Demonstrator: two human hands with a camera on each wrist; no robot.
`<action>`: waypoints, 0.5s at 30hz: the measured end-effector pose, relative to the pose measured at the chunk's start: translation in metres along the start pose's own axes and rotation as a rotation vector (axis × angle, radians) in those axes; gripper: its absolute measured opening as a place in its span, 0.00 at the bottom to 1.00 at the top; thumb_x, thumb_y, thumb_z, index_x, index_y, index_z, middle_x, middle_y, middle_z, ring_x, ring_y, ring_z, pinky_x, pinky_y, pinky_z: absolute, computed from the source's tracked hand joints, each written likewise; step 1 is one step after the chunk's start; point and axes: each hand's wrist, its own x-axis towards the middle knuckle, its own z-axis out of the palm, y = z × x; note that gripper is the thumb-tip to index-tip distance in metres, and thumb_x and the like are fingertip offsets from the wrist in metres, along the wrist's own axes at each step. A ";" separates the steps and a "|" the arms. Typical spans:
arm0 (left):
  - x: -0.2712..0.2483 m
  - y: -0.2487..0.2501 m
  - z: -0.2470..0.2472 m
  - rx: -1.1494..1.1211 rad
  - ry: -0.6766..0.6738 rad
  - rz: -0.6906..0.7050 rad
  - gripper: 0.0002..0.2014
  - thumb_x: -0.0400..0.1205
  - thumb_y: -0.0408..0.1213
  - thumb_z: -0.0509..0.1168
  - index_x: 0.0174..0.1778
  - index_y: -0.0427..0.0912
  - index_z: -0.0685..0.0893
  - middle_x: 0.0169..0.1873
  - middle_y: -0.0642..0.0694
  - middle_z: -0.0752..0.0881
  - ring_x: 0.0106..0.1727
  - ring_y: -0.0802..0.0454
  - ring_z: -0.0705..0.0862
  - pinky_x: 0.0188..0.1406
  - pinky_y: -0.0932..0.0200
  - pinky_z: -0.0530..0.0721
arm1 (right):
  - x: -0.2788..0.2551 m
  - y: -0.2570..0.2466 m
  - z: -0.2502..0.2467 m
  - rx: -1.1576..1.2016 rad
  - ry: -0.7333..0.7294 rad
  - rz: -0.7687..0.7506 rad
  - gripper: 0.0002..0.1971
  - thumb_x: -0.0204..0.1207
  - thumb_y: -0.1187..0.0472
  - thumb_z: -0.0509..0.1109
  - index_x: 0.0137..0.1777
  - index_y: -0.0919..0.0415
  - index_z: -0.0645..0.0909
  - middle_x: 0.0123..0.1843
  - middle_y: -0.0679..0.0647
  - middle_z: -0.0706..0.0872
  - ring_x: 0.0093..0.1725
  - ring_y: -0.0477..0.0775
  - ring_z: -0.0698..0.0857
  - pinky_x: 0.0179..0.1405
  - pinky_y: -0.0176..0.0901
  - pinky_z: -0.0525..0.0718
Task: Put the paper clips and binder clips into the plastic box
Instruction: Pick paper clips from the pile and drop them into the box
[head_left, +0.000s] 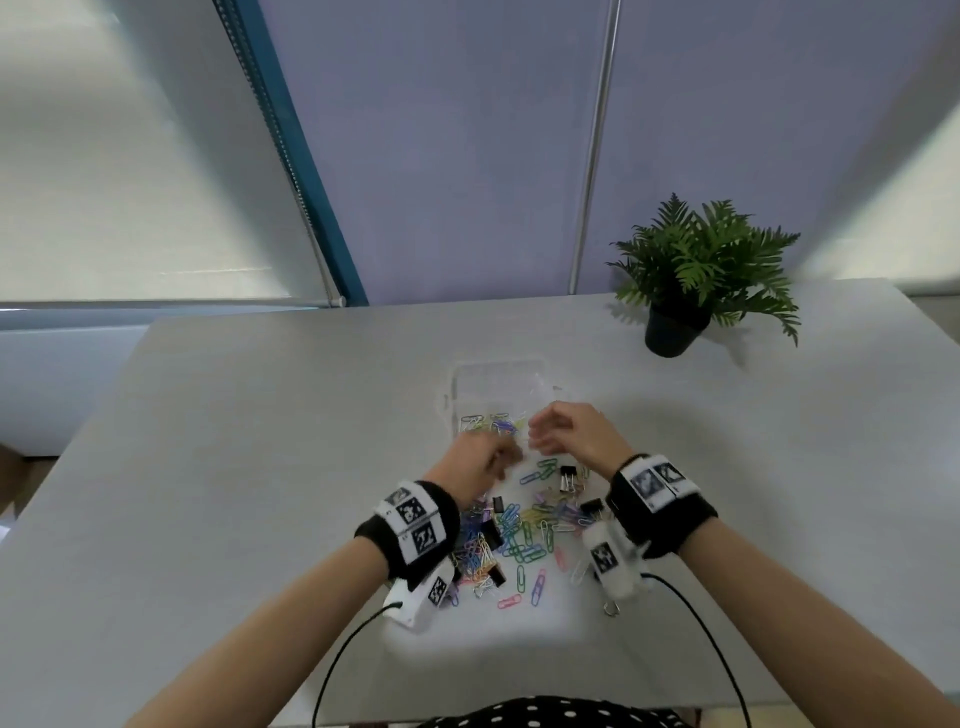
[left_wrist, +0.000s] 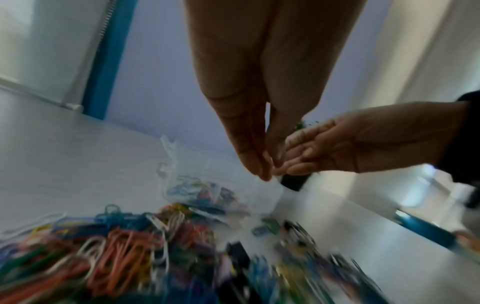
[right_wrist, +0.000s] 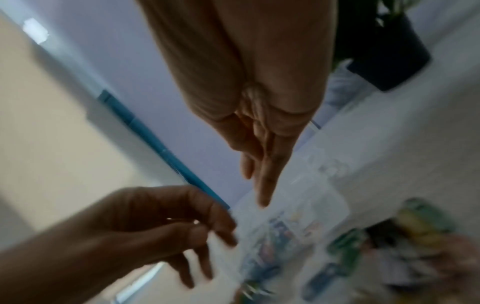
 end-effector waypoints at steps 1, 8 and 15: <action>-0.010 0.003 0.008 0.028 -0.071 0.024 0.11 0.81 0.27 0.59 0.54 0.36 0.85 0.50 0.39 0.88 0.50 0.47 0.87 0.58 0.54 0.83 | -0.010 0.007 -0.004 -0.097 -0.050 -0.041 0.11 0.76 0.76 0.58 0.51 0.68 0.80 0.47 0.66 0.86 0.39 0.49 0.87 0.41 0.36 0.86; -0.020 0.017 0.063 0.310 -0.202 -0.019 0.27 0.75 0.31 0.68 0.70 0.34 0.69 0.66 0.38 0.74 0.68 0.43 0.73 0.67 0.50 0.76 | -0.044 0.058 0.010 -0.818 -0.221 -0.190 0.22 0.70 0.62 0.72 0.64 0.63 0.74 0.64 0.57 0.75 0.65 0.56 0.74 0.63 0.47 0.75; -0.003 0.017 0.066 0.378 -0.145 -0.134 0.13 0.79 0.31 0.62 0.58 0.36 0.74 0.59 0.37 0.77 0.63 0.39 0.76 0.57 0.45 0.78 | -0.046 0.074 0.027 -0.967 -0.057 -0.273 0.13 0.72 0.60 0.68 0.55 0.63 0.76 0.61 0.59 0.78 0.64 0.62 0.75 0.59 0.51 0.73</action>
